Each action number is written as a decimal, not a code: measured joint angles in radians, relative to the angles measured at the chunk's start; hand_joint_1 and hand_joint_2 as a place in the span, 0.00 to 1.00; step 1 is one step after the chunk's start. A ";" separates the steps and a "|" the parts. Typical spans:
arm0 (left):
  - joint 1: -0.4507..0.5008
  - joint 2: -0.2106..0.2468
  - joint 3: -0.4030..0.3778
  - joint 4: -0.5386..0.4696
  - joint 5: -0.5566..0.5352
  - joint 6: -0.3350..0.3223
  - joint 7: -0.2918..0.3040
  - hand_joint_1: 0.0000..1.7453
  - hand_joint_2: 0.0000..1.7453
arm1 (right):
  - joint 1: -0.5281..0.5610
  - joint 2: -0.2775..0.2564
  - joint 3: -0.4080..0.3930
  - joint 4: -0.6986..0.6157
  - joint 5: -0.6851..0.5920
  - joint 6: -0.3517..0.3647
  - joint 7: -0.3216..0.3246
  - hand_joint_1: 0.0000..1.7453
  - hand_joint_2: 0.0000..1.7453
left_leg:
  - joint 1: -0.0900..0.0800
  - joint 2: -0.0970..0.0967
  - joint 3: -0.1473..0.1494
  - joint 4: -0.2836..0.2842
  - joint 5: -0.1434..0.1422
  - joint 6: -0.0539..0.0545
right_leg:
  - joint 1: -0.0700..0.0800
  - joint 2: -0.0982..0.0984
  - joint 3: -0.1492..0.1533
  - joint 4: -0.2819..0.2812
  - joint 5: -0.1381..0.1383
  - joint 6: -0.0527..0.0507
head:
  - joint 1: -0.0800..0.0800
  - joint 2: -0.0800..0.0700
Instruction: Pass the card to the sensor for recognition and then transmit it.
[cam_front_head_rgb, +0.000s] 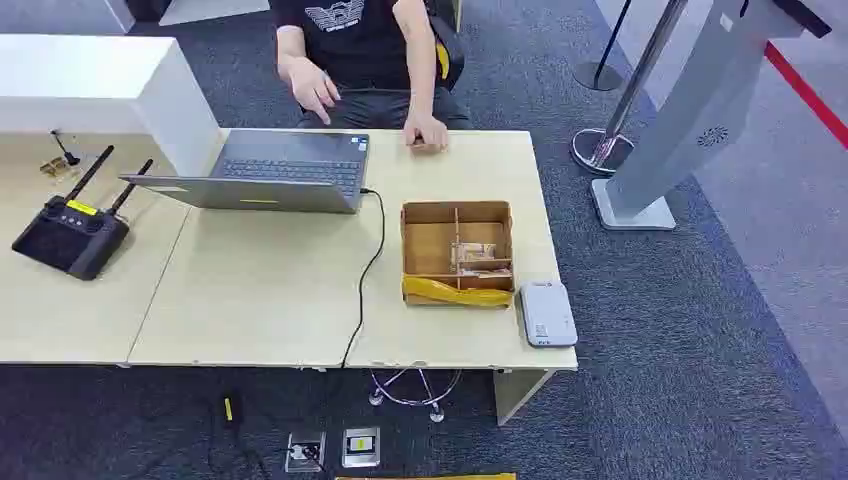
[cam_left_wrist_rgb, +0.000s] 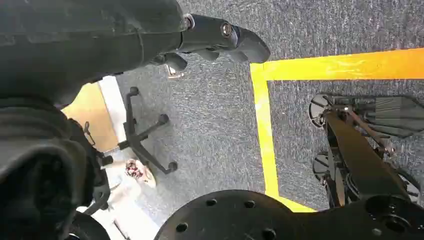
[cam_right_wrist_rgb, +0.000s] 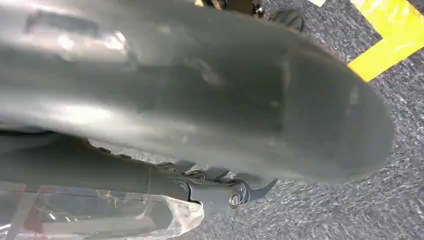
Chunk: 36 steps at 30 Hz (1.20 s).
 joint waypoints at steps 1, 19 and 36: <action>0.000 0.000 0.000 0.000 0.000 0.000 0.000 0.00 0.00 | 0.000 -0.002 0.004 -0.003 -0.002 0.000 0.000 0.00 0.00 | 0.000 0.000 0.000 0.000 0.000 0.000 | 0.000 0.000 0.000 0.000 0.000 0.000 | 0.000 0.000; 0.000 0.000 0.002 0.000 -0.007 0.000 0.010 0.00 0.00 | -0.001 -0.014 0.042 -0.024 -0.027 -0.002 -0.002 0.00 0.00 | 0.000 0.000 0.000 0.000 0.000 0.000 | 0.000 0.000 0.000 0.000 0.000 0.000 | 0.000 0.000; 0.000 0.000 0.017 0.000 -0.008 0.000 0.011 0.00 0.00 | -0.001 -0.018 0.054 -0.024 -0.047 -0.003 -0.026 0.00 0.00 | 0.000 0.000 0.000 0.000 0.000 0.000 | 0.000 0.000 0.000 0.000 0.000 0.000 | 0.000 0.000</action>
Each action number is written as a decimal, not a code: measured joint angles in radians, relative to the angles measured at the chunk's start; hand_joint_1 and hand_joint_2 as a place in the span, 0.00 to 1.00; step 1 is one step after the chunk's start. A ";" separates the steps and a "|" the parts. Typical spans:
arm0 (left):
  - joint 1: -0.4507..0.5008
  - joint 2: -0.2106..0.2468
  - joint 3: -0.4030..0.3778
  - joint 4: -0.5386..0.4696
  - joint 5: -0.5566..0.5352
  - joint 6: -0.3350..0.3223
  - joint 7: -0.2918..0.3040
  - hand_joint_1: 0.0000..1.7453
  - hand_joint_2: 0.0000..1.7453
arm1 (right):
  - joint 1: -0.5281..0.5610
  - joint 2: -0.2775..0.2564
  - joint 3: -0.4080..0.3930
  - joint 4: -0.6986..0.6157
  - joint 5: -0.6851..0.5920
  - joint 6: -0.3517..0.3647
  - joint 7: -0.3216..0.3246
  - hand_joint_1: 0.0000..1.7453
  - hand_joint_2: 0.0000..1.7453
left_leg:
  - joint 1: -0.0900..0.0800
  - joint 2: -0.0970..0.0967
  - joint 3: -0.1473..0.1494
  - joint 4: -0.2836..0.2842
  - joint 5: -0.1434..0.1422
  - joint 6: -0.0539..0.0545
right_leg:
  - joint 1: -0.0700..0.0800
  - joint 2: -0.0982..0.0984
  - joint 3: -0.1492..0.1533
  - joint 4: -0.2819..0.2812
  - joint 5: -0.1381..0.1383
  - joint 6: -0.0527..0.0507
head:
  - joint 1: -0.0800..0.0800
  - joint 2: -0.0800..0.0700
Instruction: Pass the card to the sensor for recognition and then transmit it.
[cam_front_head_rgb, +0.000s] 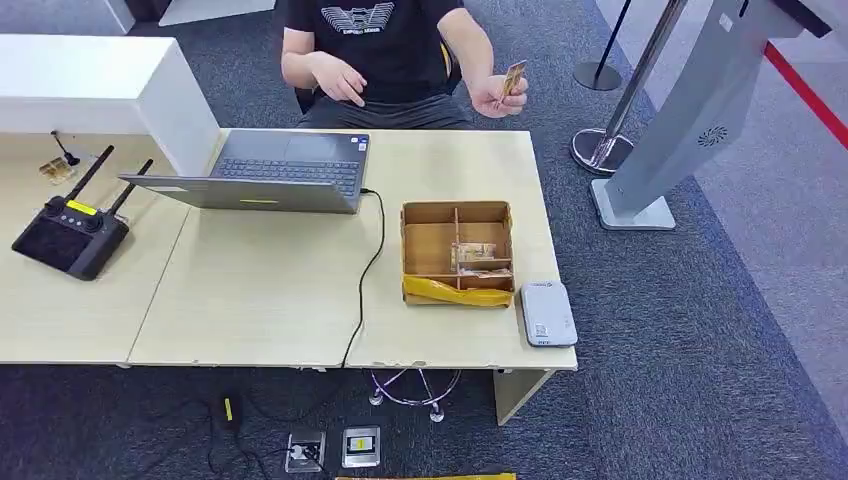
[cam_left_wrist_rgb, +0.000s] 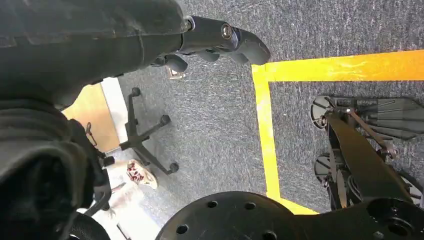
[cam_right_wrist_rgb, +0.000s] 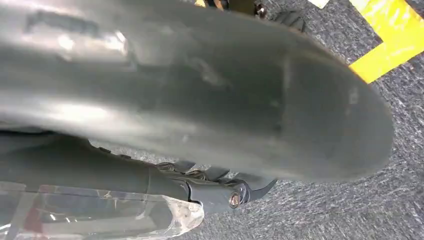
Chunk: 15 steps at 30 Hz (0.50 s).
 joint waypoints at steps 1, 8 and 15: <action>0.000 0.000 0.000 0.000 0.000 0.000 0.000 0.00 0.00 | 0.000 0.000 0.000 0.000 0.000 0.000 0.000 0.00 0.00 | 0.000 0.000 0.000 0.000 0.000 0.000 | 0.000 0.000 0.000 0.000 0.000 0.000 | 0.000 0.000; 0.000 -0.002 0.007 0.000 0.011 0.000 0.000 0.00 0.00 | -0.014 0.004 0.000 0.028 -0.013 -0.001 -0.168 0.00 1.00 | 0.000 0.000 0.000 0.000 0.000 0.000 | 0.000 0.000 0.000 0.000 0.000 0.000 | 0.000 0.000; 0.000 -0.003 0.025 0.000 0.025 0.000 -0.002 0.00 0.00 | -0.049 0.021 -0.019 0.117 -0.022 -0.002 -0.402 0.00 1.00 | 0.000 0.000 0.000 0.000 0.000 0.000 | 0.000 0.000 0.000 0.000 0.000 0.000 | 0.000 0.000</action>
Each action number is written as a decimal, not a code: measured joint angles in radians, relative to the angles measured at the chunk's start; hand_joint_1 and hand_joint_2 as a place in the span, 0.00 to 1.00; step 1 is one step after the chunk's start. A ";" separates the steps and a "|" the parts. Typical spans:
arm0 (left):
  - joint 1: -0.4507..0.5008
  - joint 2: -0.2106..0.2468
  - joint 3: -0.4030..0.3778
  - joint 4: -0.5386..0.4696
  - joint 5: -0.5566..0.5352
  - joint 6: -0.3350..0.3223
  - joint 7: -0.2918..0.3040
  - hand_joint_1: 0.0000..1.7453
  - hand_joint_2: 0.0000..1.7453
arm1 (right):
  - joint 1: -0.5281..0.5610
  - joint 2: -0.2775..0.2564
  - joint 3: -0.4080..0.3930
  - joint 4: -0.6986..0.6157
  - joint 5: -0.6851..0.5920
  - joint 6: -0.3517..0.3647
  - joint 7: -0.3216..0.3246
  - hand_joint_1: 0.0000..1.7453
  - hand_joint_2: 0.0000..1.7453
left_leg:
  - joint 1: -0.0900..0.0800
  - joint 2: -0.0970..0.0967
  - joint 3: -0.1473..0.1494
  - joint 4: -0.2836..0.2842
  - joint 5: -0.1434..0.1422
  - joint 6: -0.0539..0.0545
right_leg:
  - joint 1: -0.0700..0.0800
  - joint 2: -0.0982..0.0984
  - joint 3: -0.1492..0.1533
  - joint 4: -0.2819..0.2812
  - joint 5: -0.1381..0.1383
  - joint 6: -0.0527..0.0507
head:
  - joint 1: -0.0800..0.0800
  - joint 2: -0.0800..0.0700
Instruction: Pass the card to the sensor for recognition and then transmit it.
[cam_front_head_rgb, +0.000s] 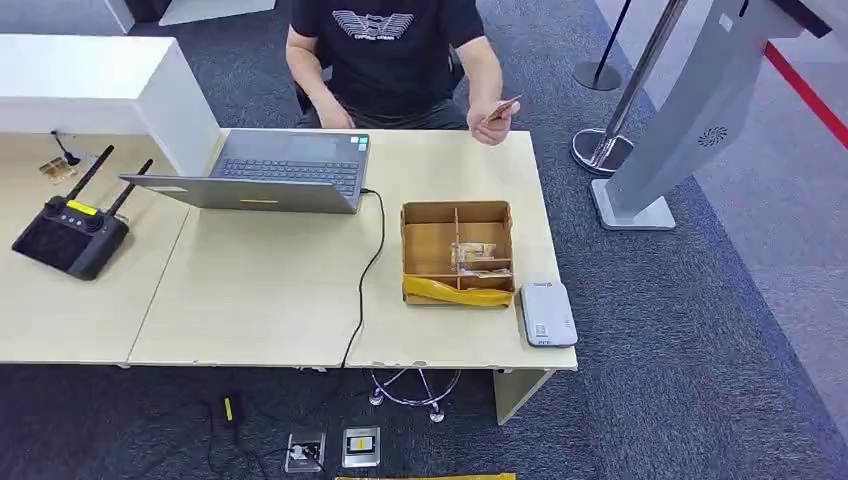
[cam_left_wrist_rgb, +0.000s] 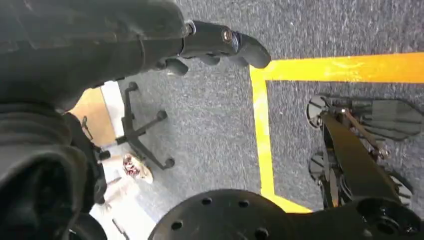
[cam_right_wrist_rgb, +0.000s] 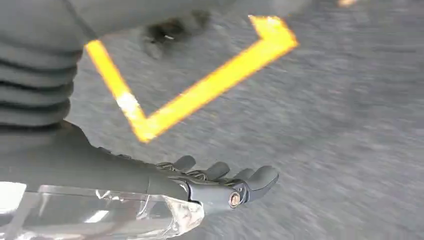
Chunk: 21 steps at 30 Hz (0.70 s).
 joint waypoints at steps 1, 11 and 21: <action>0.000 0.000 0.001 0.000 0.007 0.000 0.000 0.00 0.00 | -0.004 0.009 0.000 0.010 0.000 0.000 0.001 0.00 1.00 | 0.000 0.000 0.000 0.000 0.000 0.000 | 0.000 0.000 0.000 0.000 0.000 0.000 | 0.000 0.000; 0.008 -0.028 0.025 -0.002 0.011 0.001 0.000 0.00 0.00 | -0.082 0.114 -0.033 0.193 0.010 0.000 -0.126 0.00 1.00 | 0.000 0.001 0.000 0.000 0.000 0.000 | 0.000 0.001 0.000 0.000 0.000 0.000 | 0.000 0.000; 0.016 0.023 0.024 -0.003 -0.049 0.011 -0.007 0.00 0.00 | -0.058 -0.302 -0.121 0.228 0.007 0.002 0.073 0.00 1.00 | -0.011 -0.001 0.000 0.001 -0.001 0.007 | -0.010 -0.003 0.001 -0.002 0.001 0.007 | 0.002 0.000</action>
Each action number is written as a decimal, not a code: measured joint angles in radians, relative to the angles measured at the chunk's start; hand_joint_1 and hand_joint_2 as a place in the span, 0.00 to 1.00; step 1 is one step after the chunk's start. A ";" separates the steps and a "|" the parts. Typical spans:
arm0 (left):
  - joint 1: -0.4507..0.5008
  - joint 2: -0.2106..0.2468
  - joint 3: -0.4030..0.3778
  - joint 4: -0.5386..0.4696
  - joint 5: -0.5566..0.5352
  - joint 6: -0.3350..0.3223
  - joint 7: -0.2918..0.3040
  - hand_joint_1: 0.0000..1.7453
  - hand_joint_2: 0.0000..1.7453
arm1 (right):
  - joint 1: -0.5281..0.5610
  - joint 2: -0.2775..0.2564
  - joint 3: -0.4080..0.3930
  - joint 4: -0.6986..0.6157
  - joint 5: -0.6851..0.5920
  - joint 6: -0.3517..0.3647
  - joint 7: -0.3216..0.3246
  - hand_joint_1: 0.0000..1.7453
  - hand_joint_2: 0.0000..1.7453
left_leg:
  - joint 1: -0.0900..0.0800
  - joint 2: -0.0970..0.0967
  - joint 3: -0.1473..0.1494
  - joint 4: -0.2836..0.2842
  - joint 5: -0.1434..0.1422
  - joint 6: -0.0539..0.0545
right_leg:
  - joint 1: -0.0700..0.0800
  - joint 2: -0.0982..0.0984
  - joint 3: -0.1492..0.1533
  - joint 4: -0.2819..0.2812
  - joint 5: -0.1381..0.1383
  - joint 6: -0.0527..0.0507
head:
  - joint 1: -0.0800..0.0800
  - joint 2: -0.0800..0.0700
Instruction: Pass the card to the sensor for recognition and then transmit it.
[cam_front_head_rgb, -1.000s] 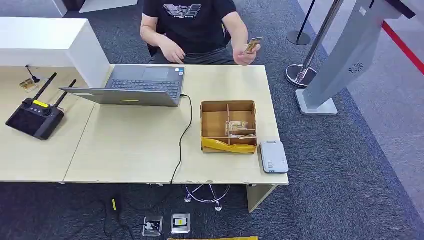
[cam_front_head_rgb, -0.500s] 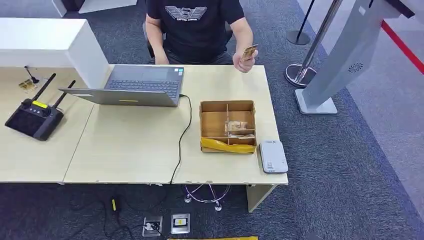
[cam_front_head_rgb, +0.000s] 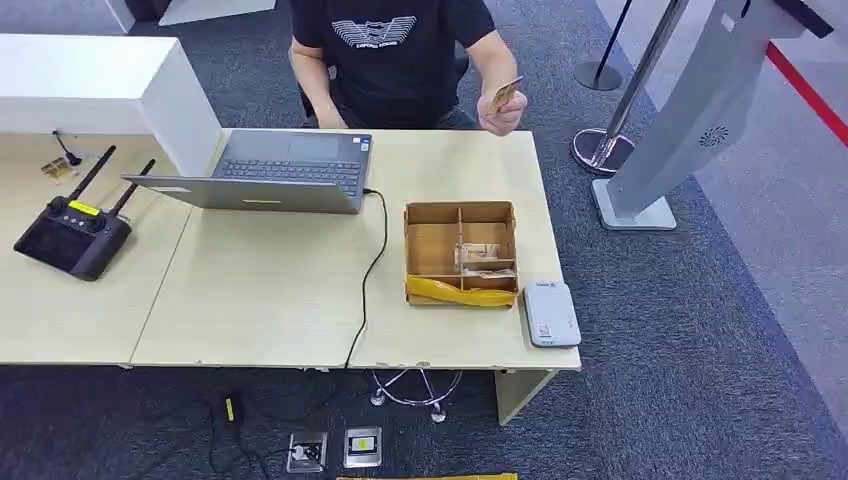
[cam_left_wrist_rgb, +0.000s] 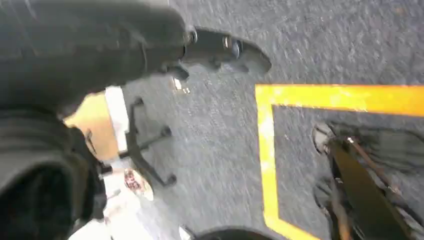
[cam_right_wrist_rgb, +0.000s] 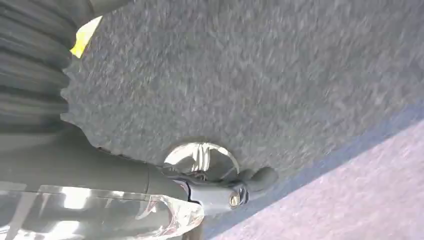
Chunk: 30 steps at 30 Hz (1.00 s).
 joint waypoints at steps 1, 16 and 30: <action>0.000 0.004 0.000 0.000 -0.003 0.000 -0.003 0.00 0.00 | 0.014 -0.052 -0.009 -0.027 0.004 -0.002 0.008 0.00 1.00 | -0.001 0.000 0.000 0.000 0.000 0.001 | -0.001 -0.001 0.000 0.000 0.000 0.001 | -0.001 0.000; -0.002 0.016 -0.001 -0.015 0.001 0.000 -0.004 0.00 0.00 | -0.021 -0.407 -0.124 -0.196 0.226 -0.002 0.072 0.00 1.00 | -0.001 0.000 0.000 0.000 0.001 0.002 | -0.001 0.000 0.000 0.001 0.001 0.002 | -0.001 0.000; -0.001 0.013 -0.002 -0.028 0.014 0.000 -0.004 0.00 0.00 | -0.074 -0.462 -0.254 -0.210 0.499 -0.002 0.054 0.00 1.00 | 0.000 -0.001 0.000 0.000 0.001 0.002 | 0.000 -0.001 0.000 0.001 0.001 0.002 | 0.000 0.000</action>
